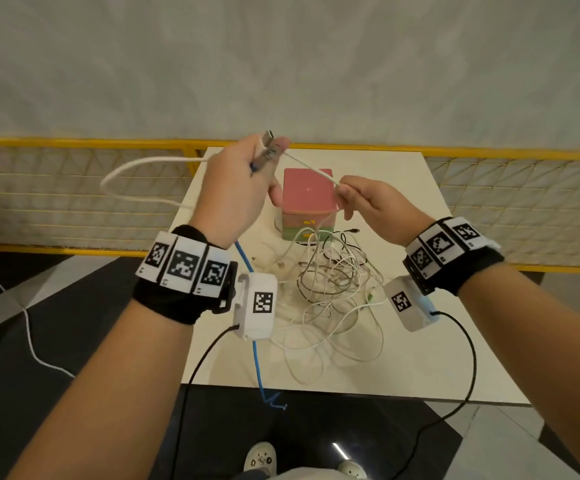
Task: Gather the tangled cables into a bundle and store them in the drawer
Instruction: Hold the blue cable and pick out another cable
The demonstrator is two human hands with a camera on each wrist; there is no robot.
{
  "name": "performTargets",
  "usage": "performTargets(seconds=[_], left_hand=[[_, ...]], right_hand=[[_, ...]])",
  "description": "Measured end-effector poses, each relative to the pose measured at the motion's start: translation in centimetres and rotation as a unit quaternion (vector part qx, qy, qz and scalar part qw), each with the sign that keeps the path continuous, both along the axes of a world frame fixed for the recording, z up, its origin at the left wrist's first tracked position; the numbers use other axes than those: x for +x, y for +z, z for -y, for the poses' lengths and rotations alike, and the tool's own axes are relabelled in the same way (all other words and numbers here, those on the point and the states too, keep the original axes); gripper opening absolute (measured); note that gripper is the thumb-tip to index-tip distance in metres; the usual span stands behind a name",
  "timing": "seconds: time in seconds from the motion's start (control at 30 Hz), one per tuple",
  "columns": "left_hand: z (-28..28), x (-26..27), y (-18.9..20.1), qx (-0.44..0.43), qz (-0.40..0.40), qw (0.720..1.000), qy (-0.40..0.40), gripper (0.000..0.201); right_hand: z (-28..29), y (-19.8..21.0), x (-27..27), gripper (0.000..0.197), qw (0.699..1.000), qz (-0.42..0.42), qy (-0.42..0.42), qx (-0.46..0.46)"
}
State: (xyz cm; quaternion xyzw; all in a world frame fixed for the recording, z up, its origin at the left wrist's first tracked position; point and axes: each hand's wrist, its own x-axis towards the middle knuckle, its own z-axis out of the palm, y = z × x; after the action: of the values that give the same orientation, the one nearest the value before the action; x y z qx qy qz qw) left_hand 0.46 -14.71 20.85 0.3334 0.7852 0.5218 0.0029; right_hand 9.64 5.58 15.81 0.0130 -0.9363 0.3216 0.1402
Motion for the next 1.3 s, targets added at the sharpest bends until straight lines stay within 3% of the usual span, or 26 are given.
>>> performTargets(seconds=[0.1,0.2,0.33,0.43,0.5,0.53,0.7,0.83,0.9,0.97,1.0,1.03,1.1,1.17,1.3], left_hand=[[-0.2,-0.2,-0.6,-0.027,0.024,0.999,0.021,0.019],[-0.8,0.5,-0.8,-0.095,0.039,0.993,-0.050,0.018],[-1.6,1.0,-0.6,-0.074,0.026,0.994,-0.076,0.031],[-1.1,0.4,0.9,0.077,0.062,0.995,-0.031,0.022],[-0.1,-0.3,2.7,0.209,0.107,0.972,0.006,0.021],[0.5,-0.6,3.4,0.227,0.104,0.968,0.017,0.022],[1.8,-1.5,3.0,0.090,0.069,0.993,0.025,0.035],[1.6,-0.7,1.3,0.051,0.095,0.994,-0.026,0.037],[1.4,0.4,0.8,0.023,0.100,0.992,-0.079,0.037],[1.0,1.8,0.5,-0.022,0.095,0.985,-0.145,0.036],[0.8,2.6,0.4,-0.048,0.091,0.978,-0.180,0.036],[0.5,3.5,0.3,-0.067,0.087,0.971,-0.210,0.036],[-0.1,4.7,0.2,-0.065,0.084,0.969,-0.223,0.036],[-0.2,4.9,0.1,-0.002,0.082,0.981,-0.178,0.036],[0.9,3.9,1.3,0.144,0.133,0.975,-0.103,0.034]], right_hand=[[0.5,0.3,-0.3,0.030,1.000,0.009,-0.004,0.006],[1.8,2.2,-0.8,0.029,0.999,-0.020,0.031,0.029],[1.9,3.8,-1.4,0.027,0.997,-0.046,0.051,0.034],[0.4,2.2,-1.3,0.029,0.999,-0.016,0.031,-0.013],[-0.7,0.6,-0.6,0.030,0.999,0.023,-0.005,-0.022],[-1.1,0.0,-0.1,0.030,0.999,0.043,-0.022,-0.022],[0.1,0.9,2.9,0.022,0.983,0.125,-0.031,-0.129],[1.9,2.3,6.3,0.012,0.965,0.234,0.041,-0.114],[2.7,2.4,7.6,0.031,0.962,0.249,0.033,-0.104],[3.7,2.6,8.1,0.067,0.978,0.191,-0.009,-0.077],[4.3,2.9,8.1,0.076,0.987,0.148,-0.019,-0.062],[5.0,3.1,8.0,0.072,0.993,0.102,-0.013,-0.064],[6.2,3.3,7.7,0.038,0.994,0.040,0.015,-0.105],[6.9,2.4,7.9,0.017,0.984,0.050,0.014,-0.169],[8.3,-2.1,9.4,0.019,0.969,0.149,0.007,-0.196]])
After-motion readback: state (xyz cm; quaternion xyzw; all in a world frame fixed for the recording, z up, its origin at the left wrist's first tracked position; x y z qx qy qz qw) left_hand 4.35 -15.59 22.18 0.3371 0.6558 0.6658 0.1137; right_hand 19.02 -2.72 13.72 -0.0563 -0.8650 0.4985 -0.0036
